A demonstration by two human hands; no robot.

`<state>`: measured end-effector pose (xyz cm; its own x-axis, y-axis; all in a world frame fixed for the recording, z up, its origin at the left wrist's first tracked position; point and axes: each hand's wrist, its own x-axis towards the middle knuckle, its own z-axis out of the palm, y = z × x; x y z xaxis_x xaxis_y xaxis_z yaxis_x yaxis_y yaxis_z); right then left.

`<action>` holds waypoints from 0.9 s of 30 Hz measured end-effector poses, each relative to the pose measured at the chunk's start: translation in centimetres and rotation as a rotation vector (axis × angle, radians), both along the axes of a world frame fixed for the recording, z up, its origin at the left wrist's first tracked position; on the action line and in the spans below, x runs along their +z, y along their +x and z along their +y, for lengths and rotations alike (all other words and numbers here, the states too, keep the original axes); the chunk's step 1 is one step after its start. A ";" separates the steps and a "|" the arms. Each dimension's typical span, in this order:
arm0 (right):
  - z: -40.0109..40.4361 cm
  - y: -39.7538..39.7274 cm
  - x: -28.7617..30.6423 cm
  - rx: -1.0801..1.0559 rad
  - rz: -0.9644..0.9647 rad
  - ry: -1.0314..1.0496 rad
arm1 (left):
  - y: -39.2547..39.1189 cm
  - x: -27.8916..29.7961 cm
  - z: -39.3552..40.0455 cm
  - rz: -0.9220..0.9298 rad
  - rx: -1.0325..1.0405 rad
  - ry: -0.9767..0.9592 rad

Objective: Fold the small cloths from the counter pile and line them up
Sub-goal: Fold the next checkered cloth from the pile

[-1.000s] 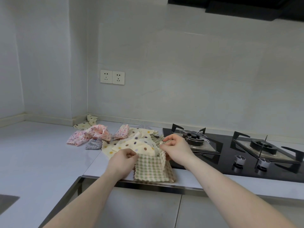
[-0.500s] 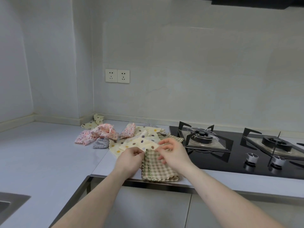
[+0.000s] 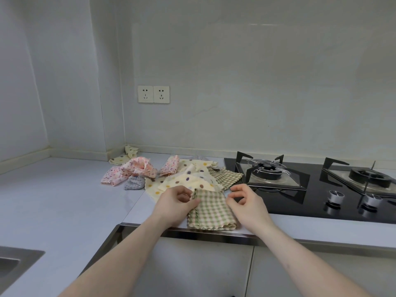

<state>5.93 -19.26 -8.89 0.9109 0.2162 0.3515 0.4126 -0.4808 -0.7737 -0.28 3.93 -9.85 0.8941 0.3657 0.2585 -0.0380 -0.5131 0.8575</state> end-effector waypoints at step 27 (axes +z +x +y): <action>-0.1 0.3 0.3 0.128 0.065 0.109 | -0.1 0.6 0.0 -0.055 -0.059 -0.012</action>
